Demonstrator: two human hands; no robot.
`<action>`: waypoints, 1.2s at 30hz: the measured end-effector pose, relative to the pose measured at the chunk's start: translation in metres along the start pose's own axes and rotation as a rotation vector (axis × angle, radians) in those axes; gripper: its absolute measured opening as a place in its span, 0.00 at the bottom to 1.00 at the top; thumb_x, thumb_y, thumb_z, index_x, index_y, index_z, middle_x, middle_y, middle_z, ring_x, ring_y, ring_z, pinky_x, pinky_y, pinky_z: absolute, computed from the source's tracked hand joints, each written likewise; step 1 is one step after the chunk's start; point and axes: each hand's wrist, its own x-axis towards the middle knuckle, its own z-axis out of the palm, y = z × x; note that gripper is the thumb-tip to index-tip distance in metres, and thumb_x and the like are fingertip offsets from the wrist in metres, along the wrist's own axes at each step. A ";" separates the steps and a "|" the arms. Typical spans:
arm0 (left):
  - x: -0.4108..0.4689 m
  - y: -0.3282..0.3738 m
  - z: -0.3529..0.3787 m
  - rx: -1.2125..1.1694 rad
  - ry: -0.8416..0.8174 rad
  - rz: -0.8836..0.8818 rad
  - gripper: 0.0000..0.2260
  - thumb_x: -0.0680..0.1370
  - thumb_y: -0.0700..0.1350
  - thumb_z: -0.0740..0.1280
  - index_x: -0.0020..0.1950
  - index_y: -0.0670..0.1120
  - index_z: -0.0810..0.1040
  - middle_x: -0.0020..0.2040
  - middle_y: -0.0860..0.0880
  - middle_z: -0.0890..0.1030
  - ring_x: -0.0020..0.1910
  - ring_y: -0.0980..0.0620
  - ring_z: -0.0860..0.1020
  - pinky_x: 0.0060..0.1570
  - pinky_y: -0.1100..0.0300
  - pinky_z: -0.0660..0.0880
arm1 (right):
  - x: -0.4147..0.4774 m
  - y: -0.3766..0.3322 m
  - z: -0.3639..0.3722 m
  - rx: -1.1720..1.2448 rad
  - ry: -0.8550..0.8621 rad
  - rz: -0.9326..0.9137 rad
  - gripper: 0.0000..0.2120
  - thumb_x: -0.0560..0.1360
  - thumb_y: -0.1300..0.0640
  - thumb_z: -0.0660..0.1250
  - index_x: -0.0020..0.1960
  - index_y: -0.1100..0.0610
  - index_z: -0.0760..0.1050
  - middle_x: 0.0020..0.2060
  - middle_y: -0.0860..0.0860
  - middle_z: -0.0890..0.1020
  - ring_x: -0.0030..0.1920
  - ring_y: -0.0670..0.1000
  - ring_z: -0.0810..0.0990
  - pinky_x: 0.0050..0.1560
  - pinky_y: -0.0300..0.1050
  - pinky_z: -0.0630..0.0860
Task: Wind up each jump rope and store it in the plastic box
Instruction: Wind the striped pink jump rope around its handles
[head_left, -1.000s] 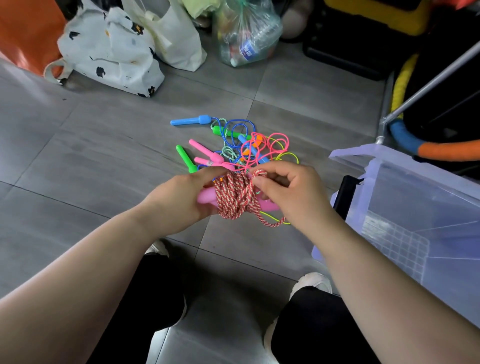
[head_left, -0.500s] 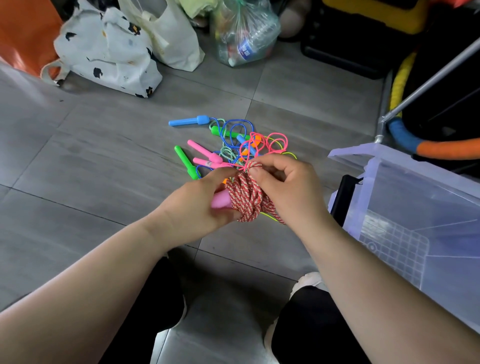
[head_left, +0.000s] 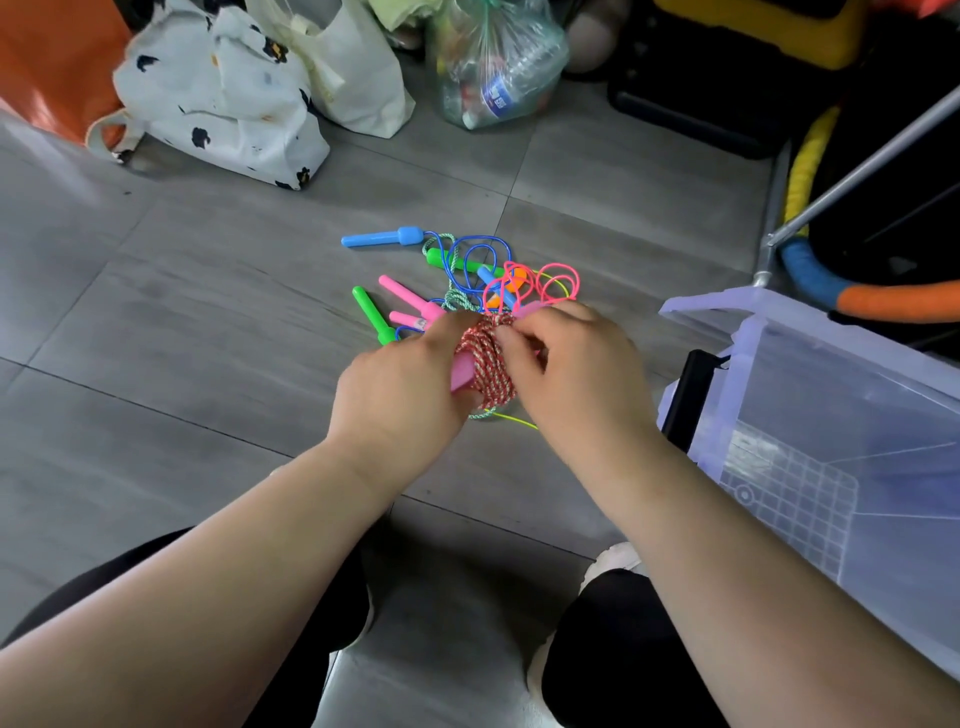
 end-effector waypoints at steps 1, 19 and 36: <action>0.000 -0.001 0.000 0.019 0.014 0.005 0.23 0.74 0.49 0.65 0.68 0.55 0.65 0.53 0.45 0.81 0.52 0.40 0.76 0.42 0.59 0.64 | 0.000 -0.002 -0.002 -0.024 -0.066 -0.004 0.15 0.71 0.51 0.63 0.44 0.63 0.79 0.46 0.57 0.82 0.42 0.59 0.79 0.40 0.46 0.72; -0.001 -0.003 0.003 0.129 0.065 0.048 0.20 0.74 0.44 0.64 0.66 0.52 0.68 0.51 0.43 0.81 0.50 0.39 0.77 0.40 0.59 0.61 | 0.003 0.006 -0.004 -0.208 -0.351 -0.006 0.14 0.74 0.52 0.61 0.57 0.56 0.71 0.57 0.51 0.76 0.58 0.54 0.73 0.49 0.44 0.68; 0.007 -0.010 -0.005 -0.080 0.051 0.025 0.21 0.73 0.47 0.66 0.66 0.56 0.70 0.55 0.42 0.80 0.52 0.37 0.75 0.46 0.55 0.69 | 0.011 0.011 0.002 0.449 -0.375 0.245 0.06 0.64 0.55 0.64 0.30 0.46 0.70 0.40 0.42 0.70 0.45 0.47 0.71 0.50 0.42 0.66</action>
